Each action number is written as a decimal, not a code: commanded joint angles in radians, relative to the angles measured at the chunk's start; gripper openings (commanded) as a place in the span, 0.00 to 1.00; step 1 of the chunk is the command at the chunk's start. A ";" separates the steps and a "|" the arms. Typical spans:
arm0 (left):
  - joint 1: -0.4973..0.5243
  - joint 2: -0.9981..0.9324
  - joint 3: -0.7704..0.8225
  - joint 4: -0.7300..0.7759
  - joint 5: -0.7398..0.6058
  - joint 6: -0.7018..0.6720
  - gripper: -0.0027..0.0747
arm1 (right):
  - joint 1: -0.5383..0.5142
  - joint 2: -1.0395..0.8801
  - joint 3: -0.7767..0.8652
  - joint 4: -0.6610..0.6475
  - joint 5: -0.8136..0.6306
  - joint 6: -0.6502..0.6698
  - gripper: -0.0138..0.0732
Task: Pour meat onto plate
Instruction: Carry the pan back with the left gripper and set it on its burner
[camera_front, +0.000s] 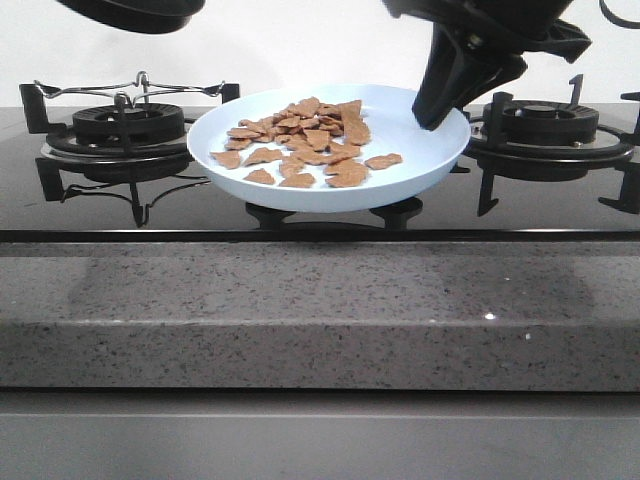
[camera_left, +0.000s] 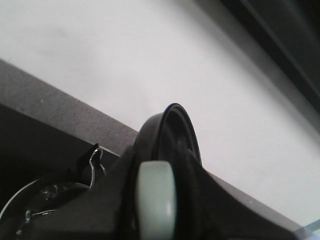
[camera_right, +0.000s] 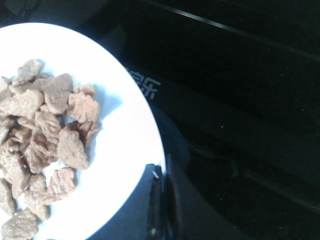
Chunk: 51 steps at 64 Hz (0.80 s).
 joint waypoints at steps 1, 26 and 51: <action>0.022 0.005 -0.042 -0.108 0.067 -0.101 0.01 | 0.000 -0.037 -0.023 0.014 -0.043 -0.009 0.08; 0.052 0.172 -0.042 -0.108 0.183 -0.213 0.01 | 0.000 -0.037 -0.023 0.014 -0.043 -0.009 0.08; 0.055 0.226 -0.043 -0.095 0.216 -0.214 0.39 | 0.000 -0.037 -0.023 0.014 -0.043 -0.009 0.08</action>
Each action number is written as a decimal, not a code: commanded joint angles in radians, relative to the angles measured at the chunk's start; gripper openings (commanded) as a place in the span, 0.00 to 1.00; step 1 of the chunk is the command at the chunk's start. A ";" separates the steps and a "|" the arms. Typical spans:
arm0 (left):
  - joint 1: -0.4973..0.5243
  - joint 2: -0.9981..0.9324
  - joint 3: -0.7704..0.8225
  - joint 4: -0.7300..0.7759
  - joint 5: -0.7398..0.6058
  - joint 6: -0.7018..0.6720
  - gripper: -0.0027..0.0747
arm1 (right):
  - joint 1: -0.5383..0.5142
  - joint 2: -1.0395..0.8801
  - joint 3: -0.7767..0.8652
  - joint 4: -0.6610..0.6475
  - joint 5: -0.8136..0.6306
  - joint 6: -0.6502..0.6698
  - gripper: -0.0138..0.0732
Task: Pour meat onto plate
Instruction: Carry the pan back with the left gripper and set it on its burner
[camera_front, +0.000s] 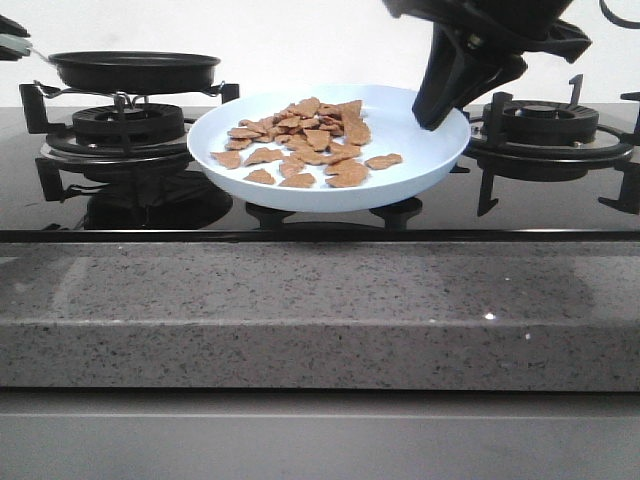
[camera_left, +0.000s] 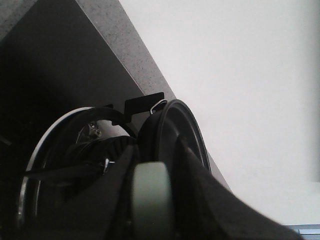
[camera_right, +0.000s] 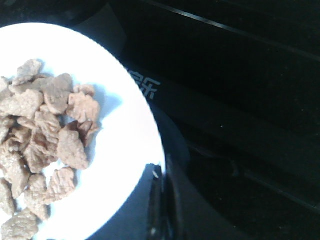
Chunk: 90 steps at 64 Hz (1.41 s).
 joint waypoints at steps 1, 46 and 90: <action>0.004 -0.043 -0.031 -0.067 0.062 0.009 0.42 | 0.000 -0.037 -0.023 0.014 -0.043 -0.009 0.08; 0.184 -0.234 -0.052 0.446 0.155 -0.051 0.72 | 0.000 -0.037 -0.023 0.014 -0.041 -0.009 0.08; -0.396 -0.795 0.197 1.460 -0.034 -0.560 0.72 | 0.000 -0.037 -0.023 0.014 -0.041 -0.009 0.08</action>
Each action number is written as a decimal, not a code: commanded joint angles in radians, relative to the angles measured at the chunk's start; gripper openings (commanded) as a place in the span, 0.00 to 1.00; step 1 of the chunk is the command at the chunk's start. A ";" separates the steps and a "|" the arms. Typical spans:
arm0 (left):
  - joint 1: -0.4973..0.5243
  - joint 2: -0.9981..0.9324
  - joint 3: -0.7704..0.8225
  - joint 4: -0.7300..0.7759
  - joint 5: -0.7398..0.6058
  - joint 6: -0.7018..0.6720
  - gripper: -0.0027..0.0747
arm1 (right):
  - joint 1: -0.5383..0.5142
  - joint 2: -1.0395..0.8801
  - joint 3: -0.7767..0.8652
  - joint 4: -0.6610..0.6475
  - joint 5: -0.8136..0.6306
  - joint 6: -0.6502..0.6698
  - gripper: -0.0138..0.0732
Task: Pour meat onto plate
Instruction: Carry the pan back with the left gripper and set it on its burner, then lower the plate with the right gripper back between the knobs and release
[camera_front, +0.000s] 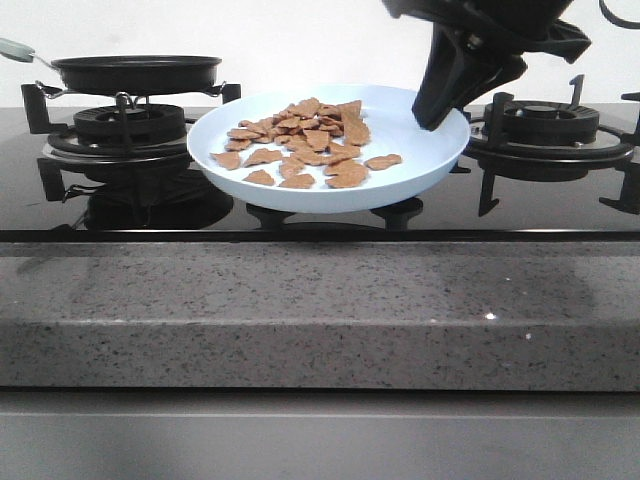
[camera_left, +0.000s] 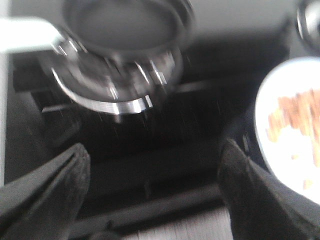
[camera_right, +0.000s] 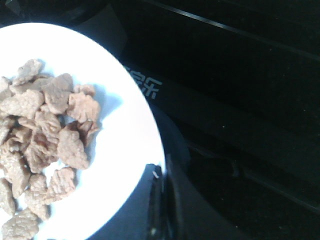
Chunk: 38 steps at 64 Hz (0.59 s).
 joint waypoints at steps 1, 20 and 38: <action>-0.075 -0.088 0.025 0.096 -0.059 -0.092 0.72 | 0.000 -0.037 -0.023 0.014 -0.041 -0.009 0.08; -0.122 -0.277 0.162 0.126 -0.025 -0.116 0.70 | 0.000 -0.037 -0.023 0.014 -0.041 -0.009 0.08; -0.122 -0.334 0.176 0.126 0.004 -0.116 0.63 | 0.000 -0.037 -0.023 0.014 -0.041 -0.009 0.08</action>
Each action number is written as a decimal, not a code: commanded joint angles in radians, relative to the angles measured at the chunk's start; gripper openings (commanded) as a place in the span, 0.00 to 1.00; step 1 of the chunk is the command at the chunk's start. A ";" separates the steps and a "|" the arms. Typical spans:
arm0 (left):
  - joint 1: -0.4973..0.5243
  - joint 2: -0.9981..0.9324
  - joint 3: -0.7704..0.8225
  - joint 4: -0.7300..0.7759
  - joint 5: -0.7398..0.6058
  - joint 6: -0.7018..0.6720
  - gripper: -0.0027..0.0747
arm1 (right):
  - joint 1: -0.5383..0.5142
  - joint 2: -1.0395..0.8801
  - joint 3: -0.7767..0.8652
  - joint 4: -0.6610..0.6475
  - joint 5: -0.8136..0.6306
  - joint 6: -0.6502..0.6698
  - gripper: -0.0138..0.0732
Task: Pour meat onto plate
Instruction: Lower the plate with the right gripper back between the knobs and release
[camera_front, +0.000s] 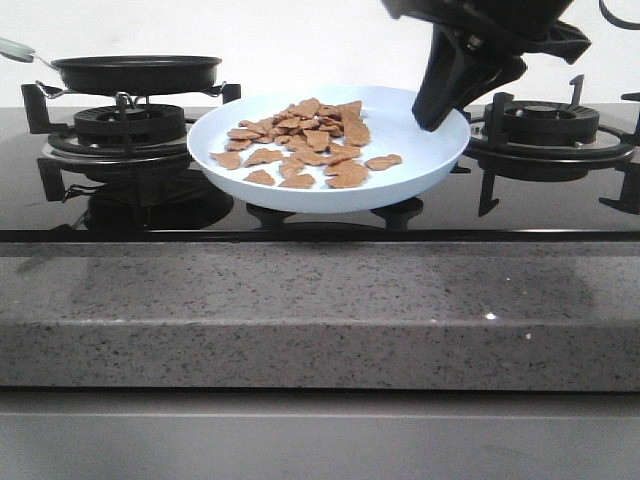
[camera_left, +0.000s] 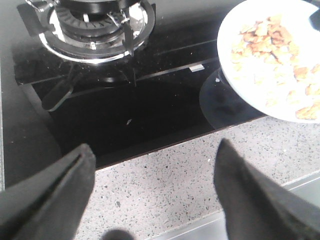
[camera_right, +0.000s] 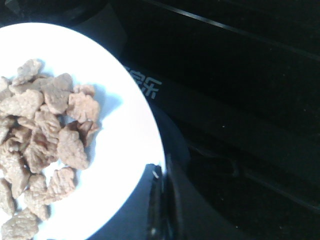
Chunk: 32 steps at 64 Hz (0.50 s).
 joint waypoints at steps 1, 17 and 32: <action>-0.009 -0.006 -0.024 -0.013 -0.054 -0.009 0.63 | 0.000 -0.039 -0.023 0.014 -0.041 -0.009 0.08; -0.009 -0.006 -0.024 -0.013 -0.054 -0.009 0.60 | -0.032 -0.039 -0.072 0.017 -0.034 -0.010 0.08; -0.009 -0.006 -0.024 -0.013 -0.059 -0.009 0.60 | -0.108 0.032 -0.248 0.053 0.038 -0.010 0.08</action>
